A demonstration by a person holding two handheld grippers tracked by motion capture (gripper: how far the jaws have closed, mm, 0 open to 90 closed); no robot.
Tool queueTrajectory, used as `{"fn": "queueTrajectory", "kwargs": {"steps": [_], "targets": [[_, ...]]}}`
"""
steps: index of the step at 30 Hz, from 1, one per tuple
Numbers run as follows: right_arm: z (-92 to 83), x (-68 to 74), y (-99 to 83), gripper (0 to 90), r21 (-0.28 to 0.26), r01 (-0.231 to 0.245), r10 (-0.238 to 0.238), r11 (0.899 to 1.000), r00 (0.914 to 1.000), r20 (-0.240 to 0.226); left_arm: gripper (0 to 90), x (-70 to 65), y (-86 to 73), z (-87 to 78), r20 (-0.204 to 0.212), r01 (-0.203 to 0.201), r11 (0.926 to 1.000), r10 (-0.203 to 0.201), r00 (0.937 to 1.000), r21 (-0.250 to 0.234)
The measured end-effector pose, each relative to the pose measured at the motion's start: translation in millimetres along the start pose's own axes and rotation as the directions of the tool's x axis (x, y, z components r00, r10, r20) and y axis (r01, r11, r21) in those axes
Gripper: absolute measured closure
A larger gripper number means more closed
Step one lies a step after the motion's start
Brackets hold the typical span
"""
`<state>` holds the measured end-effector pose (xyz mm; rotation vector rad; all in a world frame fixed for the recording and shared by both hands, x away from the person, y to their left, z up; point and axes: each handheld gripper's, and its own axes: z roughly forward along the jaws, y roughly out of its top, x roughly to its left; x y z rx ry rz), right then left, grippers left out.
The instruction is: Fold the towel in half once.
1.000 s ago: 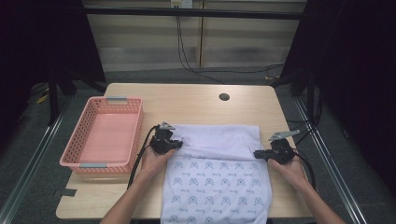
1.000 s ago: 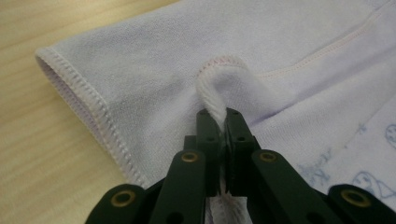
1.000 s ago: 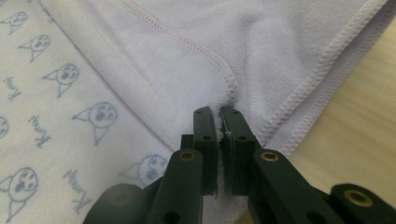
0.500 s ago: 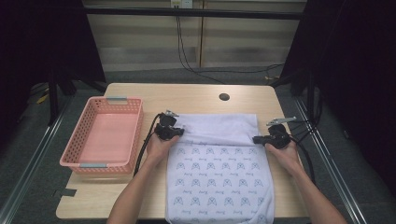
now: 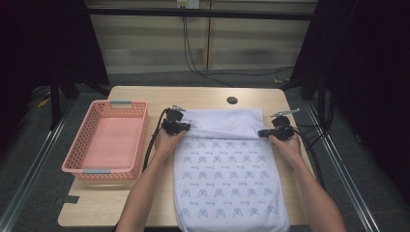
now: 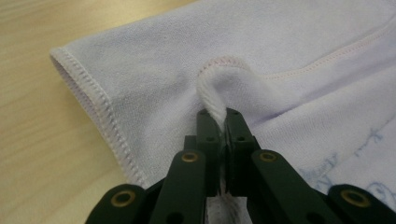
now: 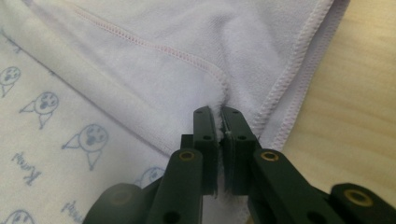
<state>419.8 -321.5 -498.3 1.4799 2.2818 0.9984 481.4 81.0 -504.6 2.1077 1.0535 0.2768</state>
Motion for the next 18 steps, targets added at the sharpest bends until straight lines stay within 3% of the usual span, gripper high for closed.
{"fn": "queueTrajectory", "kwargs": {"steps": [3, 8, 10, 12, 14, 18], "targets": [[5.9, -2.9, 6.1, 85.9, -0.013, -0.016, 0.017, 1.0, 0.9994, 0.03, 87.0, 6.4, 3.2, 5.6, 0.013, 0.032, 0.9993, -0.032, 0.9994, -0.02], [8.0, -5.6, 8.3, 85.9, -0.024, -0.023, 0.024, 0.999, 0.9994, 0.023, 86.9, 9.1, 3.3, 4.6, 0.038, 0.067, 0.9976, -0.066, 0.9971, -0.019], [2.9, -7.2, 8.7, 85.8, -0.038, -0.035, 0.036, 0.999, 0.9993, 0.008, 86.9, 4.8, 5.3, 1.0, 0.035, 0.053, 0.9985, -0.052, 0.998, -0.014], [-6.5, -10.2, 10.5, 85.8, -0.086, -0.04, 0.04, 0.995, 0.9992, -0.005, 86.8, 1.3, 8.8, -6.6, 0.039, 0.049, 0.9982, -0.048, 0.9981, -0.033], [-19.6, -14.4, 13.7, 85.8, -0.149, -0.059, 0.054, 0.987, 0.9978, -0.04, 86.7, -2.1, 16.6, -21.8, 0.057, 0.022, 0.9978, -0.018, 0.9982, -0.063], [-50.6, -16.4, 23.6, 85.8, -0.235, -0.06, 0.048, 0.97, 0.9973, -0.056, 86.6, -8.6, 27.5, -53.4, 0.082, 0.027, 0.9903, -0.016, 0.9965, -0.136]]}}
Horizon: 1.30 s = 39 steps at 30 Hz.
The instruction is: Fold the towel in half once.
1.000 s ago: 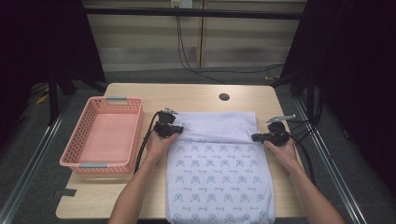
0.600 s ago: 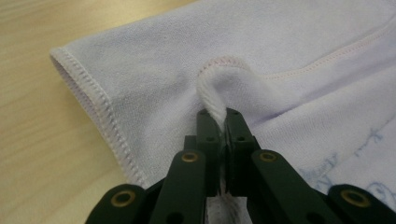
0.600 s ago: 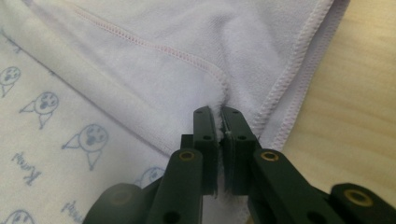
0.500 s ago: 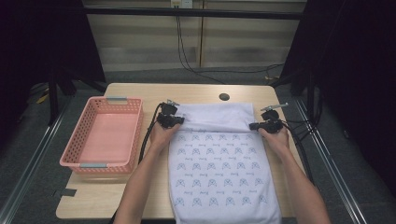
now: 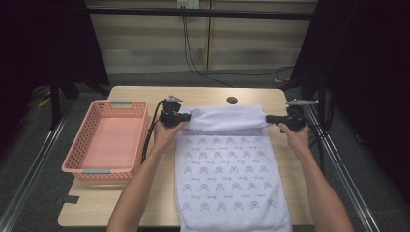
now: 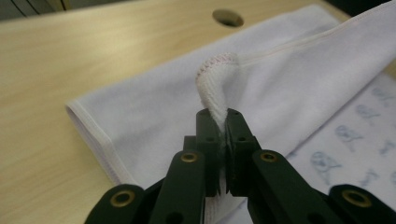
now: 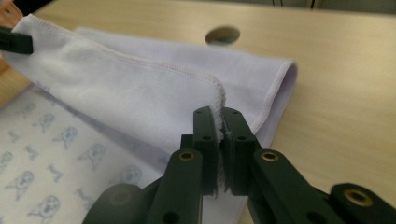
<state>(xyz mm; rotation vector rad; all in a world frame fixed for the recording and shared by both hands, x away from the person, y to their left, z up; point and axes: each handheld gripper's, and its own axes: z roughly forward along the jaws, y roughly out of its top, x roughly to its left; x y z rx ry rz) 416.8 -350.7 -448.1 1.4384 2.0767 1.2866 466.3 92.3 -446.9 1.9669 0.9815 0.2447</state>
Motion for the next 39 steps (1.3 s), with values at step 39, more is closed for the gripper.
{"fn": "queueTrajectory", "kwargs": {"steps": [39], "targets": [[-169.7, 108.1, -84.1, 85.7, -0.04, 0.205, -0.209, 0.978, 0.9674, -0.143, 84.5, -122.9, -117.5, -160.5, 0.179, -0.134, 0.9864, 0.149, 0.9725, -0.096]]}}
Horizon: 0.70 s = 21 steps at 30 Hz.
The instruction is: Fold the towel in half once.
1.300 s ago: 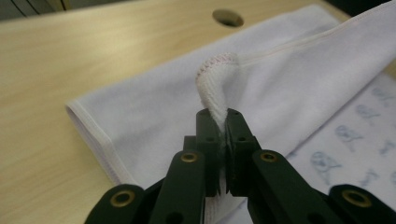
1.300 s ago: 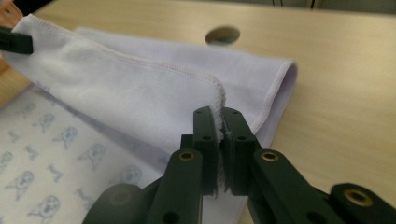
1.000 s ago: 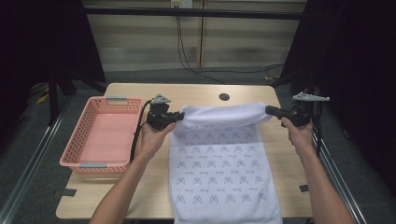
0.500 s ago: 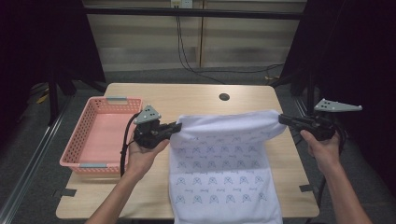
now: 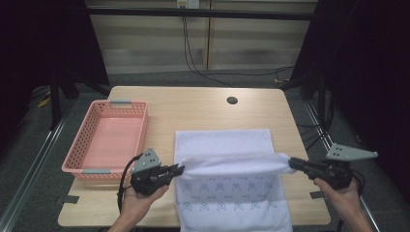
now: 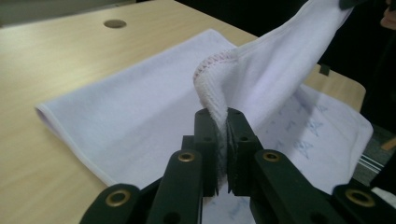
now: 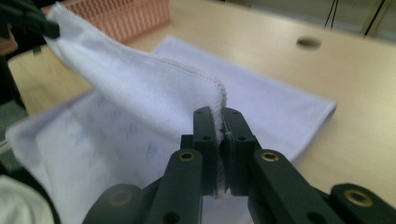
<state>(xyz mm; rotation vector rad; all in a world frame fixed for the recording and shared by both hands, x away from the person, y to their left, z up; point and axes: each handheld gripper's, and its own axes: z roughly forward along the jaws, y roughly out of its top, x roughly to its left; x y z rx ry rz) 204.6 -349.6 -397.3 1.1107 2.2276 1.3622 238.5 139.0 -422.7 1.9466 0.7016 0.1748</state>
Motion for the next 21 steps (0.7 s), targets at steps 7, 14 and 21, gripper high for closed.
{"fn": "queueTrajectory", "kwargs": {"steps": [7, 14, 21], "targets": [[-3.6, 5.4, -41.4, 84.9, 0.08, -0.054, 0.058, 0.995, 0.9973, -0.045, 83.9, -14.6, -37.1, 6.2, 0.057, 0.021, 0.9965, -0.026, 0.998, 0.081], [-8.3, 35.0, -70.5, 80.7, 0.177, -0.009, 0.022, 0.984, 0.9974, -0.069, 78.6, -35.0, -63.1, -2.2, 0.125, -0.024, 0.9685, -0.007, 0.9921, 0.248], [-14.0, 40.7, -73.2, 72.2, 0.174, 0.016, 0.002, 0.985, 0.9945, -0.104, 69.1, -28.0, -58.9, -19.1, 0.185, 0.043, 0.9873, -0.071, 0.9802, 0.153]]}}
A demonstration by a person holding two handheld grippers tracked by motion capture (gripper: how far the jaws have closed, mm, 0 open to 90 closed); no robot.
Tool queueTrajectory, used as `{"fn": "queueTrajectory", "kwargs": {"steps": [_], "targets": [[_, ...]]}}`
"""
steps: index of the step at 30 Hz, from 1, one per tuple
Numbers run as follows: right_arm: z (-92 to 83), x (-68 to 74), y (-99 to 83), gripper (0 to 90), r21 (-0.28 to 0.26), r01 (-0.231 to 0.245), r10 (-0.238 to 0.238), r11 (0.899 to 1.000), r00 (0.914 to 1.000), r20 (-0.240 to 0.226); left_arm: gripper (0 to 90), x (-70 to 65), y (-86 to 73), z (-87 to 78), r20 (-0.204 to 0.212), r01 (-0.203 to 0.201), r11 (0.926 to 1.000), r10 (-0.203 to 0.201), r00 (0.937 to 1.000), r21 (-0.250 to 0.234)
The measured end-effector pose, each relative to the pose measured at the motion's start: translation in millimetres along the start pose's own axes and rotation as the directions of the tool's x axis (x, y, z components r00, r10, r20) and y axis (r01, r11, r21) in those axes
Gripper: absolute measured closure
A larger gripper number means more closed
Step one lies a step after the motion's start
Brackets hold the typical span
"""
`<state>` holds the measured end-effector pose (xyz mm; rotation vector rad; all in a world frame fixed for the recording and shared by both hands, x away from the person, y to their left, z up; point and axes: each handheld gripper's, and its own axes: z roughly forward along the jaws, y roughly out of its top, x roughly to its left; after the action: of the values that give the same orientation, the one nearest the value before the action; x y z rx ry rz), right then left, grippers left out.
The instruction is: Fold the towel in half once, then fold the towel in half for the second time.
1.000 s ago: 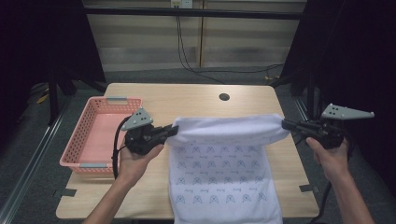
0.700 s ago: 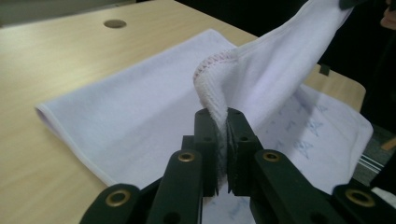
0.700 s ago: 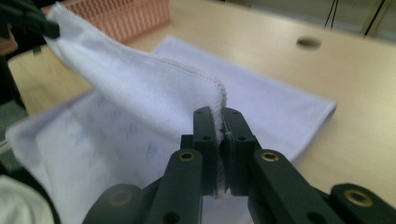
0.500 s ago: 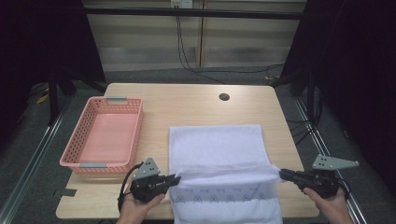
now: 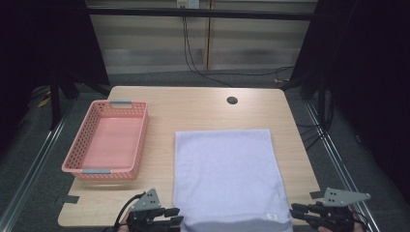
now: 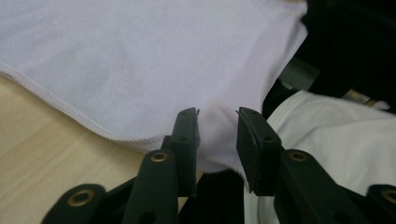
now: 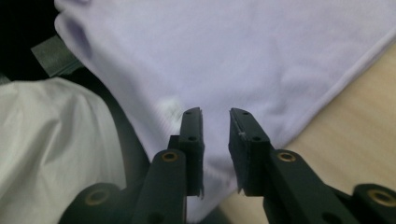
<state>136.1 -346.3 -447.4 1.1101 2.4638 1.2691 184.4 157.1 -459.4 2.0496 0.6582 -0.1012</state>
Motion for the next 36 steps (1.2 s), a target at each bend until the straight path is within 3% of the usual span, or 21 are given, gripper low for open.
{"fn": "queueTrajectory", "kwargs": {"steps": [2, 4, 7, 9, 11, 15, 16, 17, 18, 19, 20, 21, 22, 23, 24, 25, 30, 34, 36], "targets": [[9.4, -5.8, 10.9, 71.8, -0.03, -0.014, 0.014, 0.999, 0.9999, 0.005, 66.0, 7.6, 9.8, 3.6, -0.04, -0.011, 0.9999, 0.011, 0.9992, -0.004], [20.0, -10.0, 21.4, 69.7, -0.038, 0.012, -0.012, 0.999, 0.9999, -0.007, 62.5, 21.5, 20.5, 12.6, -0.061, -0.008, 0.9999, 0.007, 0.9981, -0.013], [40.2, -19.2, 39.2, 65.3, -0.035, 0.022, -0.021, 0.999, 0.9997, 0.016, 60.8, 45.7, 33.8, 32.7, -0.096, 0.02, 0.9997, -0.021, 0.9951, -0.013], [51.6, -26.5, 49.0, 62.6, -0.032, 0.01, -0.009, 0.999, 0.9993, 0.036, 61.7, 60.0, 40.2, 44.9, -0.091, 0.056, 0.9983, -0.054, 0.9943, 0.018], [63.2, -35.6, 57.8, 60.9, -0.032, 0.017, -0.016, 0.999, 0.9991, 0.04, 61.6, 71.3, 47.9, 58.2, -0.154, 0.015, 0.9983, -0.006, 0.988, 0.056], [91.1, -57.5, 71.5, 55.8, 0.015, -0.004, 0.003, 1.0, 0.9981, 0.062, 60.7, 92.2, 61.1, 72.9, -0.184, 0.062, 0.9959, -0.049, 0.9817, 0.065], [98.5, -62.9, 73.5, 55.2, 0.023, -0.012, 0.01, 1.0, 0.9967, 0.08, 59.7, 95.4, 63.2, 74.8, -0.189, 0.052, 0.9966, -0.039, 0.9813, 0.065], [104.2, -67.2, 74.7, 54.4, 0.038, -0.019, 0.016, 0.999, 0.9968, 0.079, 59.1, 99.8, 65.4, 77.5, -0.214, 0.051, 0.9968, -0.037, 0.9762, 0.062], [113.2, -73.1, 76.5, 53.8, 0.065, -0.018, 0.012, 0.998, 0.9964, 0.084, 59.1, 101.6, 67.3, 79.0, -0.232, 0.057, 0.9957, -0.038, 0.9719, 0.073], [118.4, -76.1, 77.5, 53.1, 0.073, -0.014, 0.007, 0.997, 0.9956, 0.094, 58.9, 103.6, 69.1, 82.2, -0.21, 0.044, 0.995, -0.025, 0.9774, 0.09], [125.1, -80.4, 79.1, 52.6, 0.093, -0.013, 0.004, 0.996, 0.995, 0.099, 58.0, 105.0, 69.7, 84.6, -0.219, 0.031, 0.9942, -0.007, 0.9756, 0.103], [129.8, -82.8, 79.8, 52.8, 0.096, -0.011, 0.001, 0.995, 0.9948, 0.102, 58.1, 105.7, 69.2, 86.2, -0.267, 0.032, 0.9943, -0.004, 0.9636, 0.101], [134.0, -83.3, 79.7, 52.7, 0.115, -0.007, -0.007, 0.993, 0.9922, 0.124, 58.2, 108.9, 68.2, 87.6, -0.274, 0.039, 0.9928, -0.007, 0.9618, 0.113], [137.6, -83.4, 78.3, 52.4, 0.133, 0.0, -0.018, 0.991, 0.9907, 0.135, 58.3, 111.3, 66.5, 88.8, -0.266, 0.039, 0.9915, -0.005, 0.9639, 0.124], [139.9, -84.4, 75.5, 51.9, 0.133, -0.004, -0.012, 0.991, 0.9928, 0.119, 58.8, 111.8, 64.6, 88.8, -0.274, 0.028, 0.99, 0.011, 0.9617, 0.138], [140.3, -84.5, 72.6, 52.0, 0.132, -0.002, -0.014, 0.991, 0.9926, 0.121, 58.9, 112.0, 63.2, 87.9, -0.263, 0.019, 0.9892, 0.02, 0.9645, 0.145], [135.0, -80.9, 67.4, 52.0, 0.142, 0.013, -0.029, 0.99, 0.9932, 0.112, 64.6, 104.8, 56.8, 86.6, -0.272, -0.031, 0.9885, 0.071, 0.9598, 0.148], [126.8, -67.8, 59.1, 52.0, 0.156, 0.029, -0.046, 0.987, 0.9932, 0.107, 67.0, 100.4, 49.3, 81.6, -0.246, -0.029, 0.9913, 0.06, 0.9675, 0.129], [123.0, -62.0, 55.3, 52.0, 0.159, 0.023, -0.039, 0.987, 0.9948, 0.094, 67.4, 97.1, 47.7, 80.4, -0.243, -0.029, 0.9907, 0.061, 0.9682, 0.133]]}}
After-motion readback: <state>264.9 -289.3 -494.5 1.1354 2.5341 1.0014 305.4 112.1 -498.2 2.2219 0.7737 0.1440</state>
